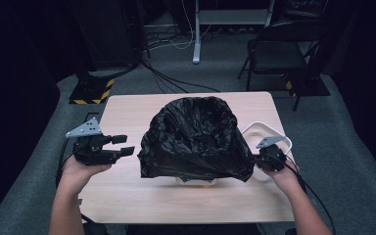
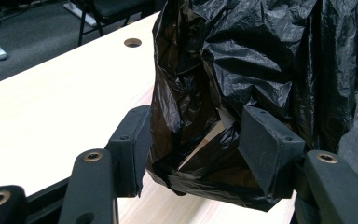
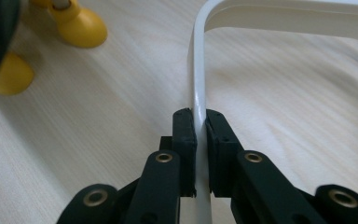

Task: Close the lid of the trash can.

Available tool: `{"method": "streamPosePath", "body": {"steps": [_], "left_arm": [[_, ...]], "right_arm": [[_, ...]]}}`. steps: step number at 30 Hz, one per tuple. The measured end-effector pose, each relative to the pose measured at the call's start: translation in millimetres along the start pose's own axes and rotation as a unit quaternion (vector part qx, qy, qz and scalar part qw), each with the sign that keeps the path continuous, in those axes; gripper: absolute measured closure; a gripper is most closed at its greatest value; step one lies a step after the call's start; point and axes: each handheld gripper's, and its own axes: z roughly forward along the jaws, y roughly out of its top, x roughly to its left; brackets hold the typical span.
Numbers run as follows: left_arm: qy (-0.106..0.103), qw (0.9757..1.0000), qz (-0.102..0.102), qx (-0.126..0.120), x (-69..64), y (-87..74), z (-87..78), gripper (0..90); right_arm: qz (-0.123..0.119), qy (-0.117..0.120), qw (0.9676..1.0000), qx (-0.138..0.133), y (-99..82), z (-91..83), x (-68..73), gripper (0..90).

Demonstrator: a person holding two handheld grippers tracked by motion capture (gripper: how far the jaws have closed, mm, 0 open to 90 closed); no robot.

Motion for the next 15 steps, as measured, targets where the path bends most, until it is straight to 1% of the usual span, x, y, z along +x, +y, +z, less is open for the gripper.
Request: {"method": "streamPosePath", "body": {"steps": [2,4,7,11,12,13,15], "left_arm": [[0.000,1.0000,0.000,0.000,-0.2,0.3,0.8,43.1],[0.000,1.0000,0.001,0.003,-0.4,0.7,1.6,43.1],[-0.001,1.0000,0.003,0.005,-0.9,1.5,2.8,43.1],[-0.003,0.9999,0.008,0.006,-2.5,2.8,3.1,43.1],[-0.002,0.9999,0.007,0.007,-2.9,3.3,2.8,43.2],[-0.002,0.9999,0.009,0.006,-2.9,3.8,2.4,43.2],[-0.001,1.0000,0.007,0.005,-2.7,5.4,0.8,43.2]], "right_arm": [[0.000,0.001,1.0000,-0.003,3.8,-5.3,-6.2,83.5],[0.002,0.004,0.9999,-0.012,8.2,-10.9,-11.9,83.6],[-0.004,0.002,0.9999,-0.016,16.5,-18.3,-18.5,83.7],[-0.019,0.002,0.9997,-0.017,28.7,-23.8,-22.1,83.8],[-0.019,0.005,0.9997,-0.017,32.4,-25.5,-22.8,83.8],[-0.019,0.010,0.9995,-0.023,35.9,-26.8,-23.5,83.8],[-0.020,0.017,0.9994,-0.023,44.0,-30.0,-24.8,83.8]]}}
